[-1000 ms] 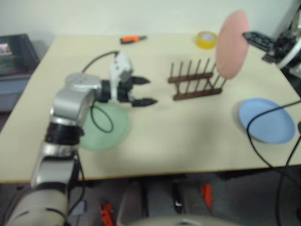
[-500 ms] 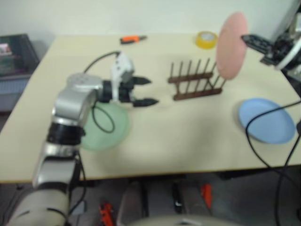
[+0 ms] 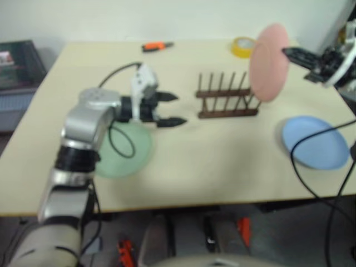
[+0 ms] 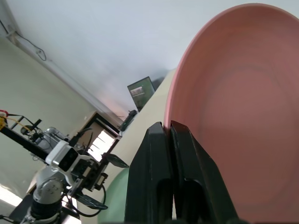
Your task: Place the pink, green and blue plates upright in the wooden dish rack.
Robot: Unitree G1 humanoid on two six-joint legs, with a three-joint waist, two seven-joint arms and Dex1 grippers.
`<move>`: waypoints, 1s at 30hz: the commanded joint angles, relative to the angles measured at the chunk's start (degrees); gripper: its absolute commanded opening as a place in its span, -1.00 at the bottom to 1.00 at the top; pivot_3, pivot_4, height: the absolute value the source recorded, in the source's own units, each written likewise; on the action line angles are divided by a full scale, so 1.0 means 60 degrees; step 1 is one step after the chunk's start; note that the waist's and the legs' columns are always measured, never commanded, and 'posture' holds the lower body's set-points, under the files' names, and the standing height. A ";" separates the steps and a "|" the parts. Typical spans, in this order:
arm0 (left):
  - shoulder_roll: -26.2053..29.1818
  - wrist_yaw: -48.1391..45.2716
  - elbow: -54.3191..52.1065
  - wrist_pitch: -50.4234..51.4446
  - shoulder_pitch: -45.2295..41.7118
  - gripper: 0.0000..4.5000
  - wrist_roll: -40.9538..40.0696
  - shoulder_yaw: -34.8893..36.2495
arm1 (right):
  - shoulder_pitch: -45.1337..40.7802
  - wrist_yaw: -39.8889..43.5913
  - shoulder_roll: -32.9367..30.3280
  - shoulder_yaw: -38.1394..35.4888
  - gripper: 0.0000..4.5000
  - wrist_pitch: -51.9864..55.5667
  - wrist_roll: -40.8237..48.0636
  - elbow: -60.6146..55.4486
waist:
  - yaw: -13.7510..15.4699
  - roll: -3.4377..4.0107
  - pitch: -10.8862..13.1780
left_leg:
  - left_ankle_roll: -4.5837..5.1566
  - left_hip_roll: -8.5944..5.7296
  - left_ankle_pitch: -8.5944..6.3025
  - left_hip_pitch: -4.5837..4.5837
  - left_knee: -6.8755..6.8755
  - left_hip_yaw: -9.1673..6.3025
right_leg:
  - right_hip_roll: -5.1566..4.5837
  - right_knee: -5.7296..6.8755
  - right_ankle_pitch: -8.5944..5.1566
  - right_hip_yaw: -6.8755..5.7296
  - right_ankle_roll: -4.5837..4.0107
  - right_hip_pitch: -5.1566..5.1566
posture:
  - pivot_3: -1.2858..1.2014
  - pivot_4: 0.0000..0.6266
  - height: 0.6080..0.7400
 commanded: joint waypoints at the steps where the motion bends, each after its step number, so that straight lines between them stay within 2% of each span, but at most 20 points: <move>1: 0.0053 0.0026 -0.0174 -0.0213 -0.0137 0.98 -0.0038 0.0067 | -0.0070 -0.0397 -0.0047 -0.0185 -1.00 -0.0351 0.0034 -0.0153 | 0.0000 0.0000 0.0000 | 0.0000 0.0000 0.0000 0.0000 0.0000 0.0000 | 0.0000 0.0000 0.0000 0.0000 0.0000 0.0000 | 0.03 -0.52 1.00; 19: 0.0111 0.0068 -0.0280 -0.0133 -0.0082 0.98 -0.0020 0.0082 | 0.0042 -0.3142 0.0405 -0.1287 -1.00 -0.1130 0.0425 -0.0016 | 0.0012 0.0000 0.0000 | 0.0000 0.0002 0.0001 -0.0001 0.0000 -0.0001 | -0.0003 0.0001 0.0000 0.0002 0.0000 0.0001 | 0.03 -0.52 1.00; 30: 0.0111 0.0068 -0.0205 -0.0228 -0.0123 0.98 0.0065 0.0028 | 0.0109 -0.3340 0.0462 -0.1460 -1.00 -0.1308 0.0529 -0.0078 | 0.0009 0.0000 0.0000 | 0.0000 0.0001 0.0001 -0.0001 0.0000 0.0000 | -0.0002 0.0000 0.0000 0.0002 0.0000 0.0001 | 0.03 -0.52 1.00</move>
